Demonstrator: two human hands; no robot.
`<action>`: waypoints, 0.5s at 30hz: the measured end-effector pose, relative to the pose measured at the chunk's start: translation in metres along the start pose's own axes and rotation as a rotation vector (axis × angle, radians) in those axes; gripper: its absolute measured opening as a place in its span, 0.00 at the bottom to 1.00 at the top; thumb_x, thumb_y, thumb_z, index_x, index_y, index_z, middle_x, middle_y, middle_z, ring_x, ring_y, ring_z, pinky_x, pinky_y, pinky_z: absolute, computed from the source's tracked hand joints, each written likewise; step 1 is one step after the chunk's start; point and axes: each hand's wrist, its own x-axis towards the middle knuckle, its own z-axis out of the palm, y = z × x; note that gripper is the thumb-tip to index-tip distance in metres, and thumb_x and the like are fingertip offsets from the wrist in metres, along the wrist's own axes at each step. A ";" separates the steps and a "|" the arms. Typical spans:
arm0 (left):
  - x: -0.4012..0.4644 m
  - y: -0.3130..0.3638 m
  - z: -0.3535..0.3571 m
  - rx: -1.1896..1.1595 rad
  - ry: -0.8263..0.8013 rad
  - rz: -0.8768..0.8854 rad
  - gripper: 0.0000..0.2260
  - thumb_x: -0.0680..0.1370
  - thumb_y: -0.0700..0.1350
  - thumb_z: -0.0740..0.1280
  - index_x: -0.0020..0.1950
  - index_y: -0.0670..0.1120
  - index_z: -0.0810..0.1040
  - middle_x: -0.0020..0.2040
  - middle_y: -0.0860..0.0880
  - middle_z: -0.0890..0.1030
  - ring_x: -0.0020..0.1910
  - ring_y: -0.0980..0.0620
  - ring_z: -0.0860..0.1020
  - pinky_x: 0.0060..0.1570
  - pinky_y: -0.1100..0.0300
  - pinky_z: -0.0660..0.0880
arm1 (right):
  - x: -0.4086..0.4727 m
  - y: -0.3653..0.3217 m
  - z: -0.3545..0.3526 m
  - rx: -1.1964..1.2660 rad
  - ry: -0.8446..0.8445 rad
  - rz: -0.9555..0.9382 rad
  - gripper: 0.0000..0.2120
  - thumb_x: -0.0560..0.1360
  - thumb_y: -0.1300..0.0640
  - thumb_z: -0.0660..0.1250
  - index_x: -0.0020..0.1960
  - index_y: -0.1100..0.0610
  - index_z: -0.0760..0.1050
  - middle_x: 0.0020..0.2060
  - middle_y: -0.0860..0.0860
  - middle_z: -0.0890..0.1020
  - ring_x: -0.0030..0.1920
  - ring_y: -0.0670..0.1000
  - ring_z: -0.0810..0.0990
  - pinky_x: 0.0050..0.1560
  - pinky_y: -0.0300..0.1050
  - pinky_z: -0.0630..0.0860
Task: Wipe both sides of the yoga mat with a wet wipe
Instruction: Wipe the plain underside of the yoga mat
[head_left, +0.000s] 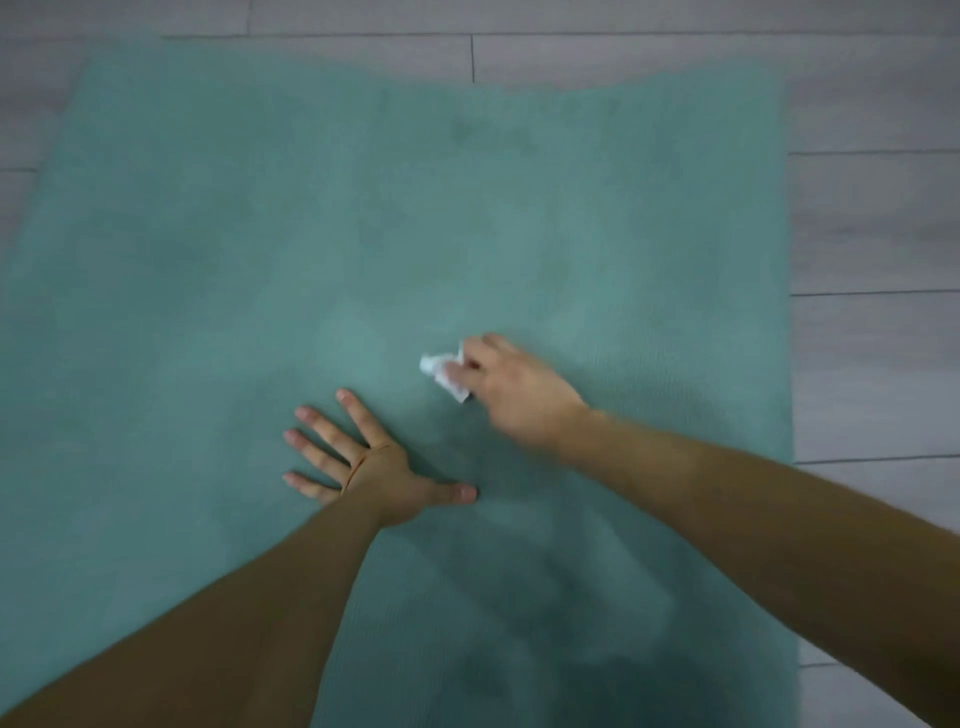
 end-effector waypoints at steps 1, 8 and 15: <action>-0.001 0.001 0.000 0.001 0.015 -0.011 0.87 0.42 0.77 0.79 0.69 0.51 0.11 0.67 0.38 0.11 0.70 0.35 0.15 0.72 0.24 0.34 | -0.011 -0.003 0.004 -0.040 -0.086 -0.190 0.21 0.79 0.60 0.53 0.67 0.54 0.78 0.51 0.56 0.77 0.52 0.59 0.76 0.43 0.55 0.78; -0.004 0.000 -0.003 0.022 0.034 0.047 0.85 0.45 0.77 0.79 0.72 0.51 0.14 0.70 0.36 0.14 0.72 0.31 0.18 0.71 0.23 0.34 | -0.005 0.166 -0.072 -0.124 0.188 0.502 0.06 0.79 0.56 0.69 0.51 0.57 0.84 0.52 0.62 0.79 0.54 0.67 0.82 0.55 0.61 0.80; -0.014 -0.002 0.005 0.185 0.221 0.140 0.81 0.44 0.80 0.73 0.80 0.55 0.25 0.80 0.39 0.24 0.80 0.36 0.28 0.75 0.25 0.41 | -0.049 0.014 0.015 0.099 0.029 -0.028 0.22 0.77 0.65 0.65 0.67 0.47 0.81 0.49 0.54 0.74 0.52 0.59 0.76 0.49 0.53 0.77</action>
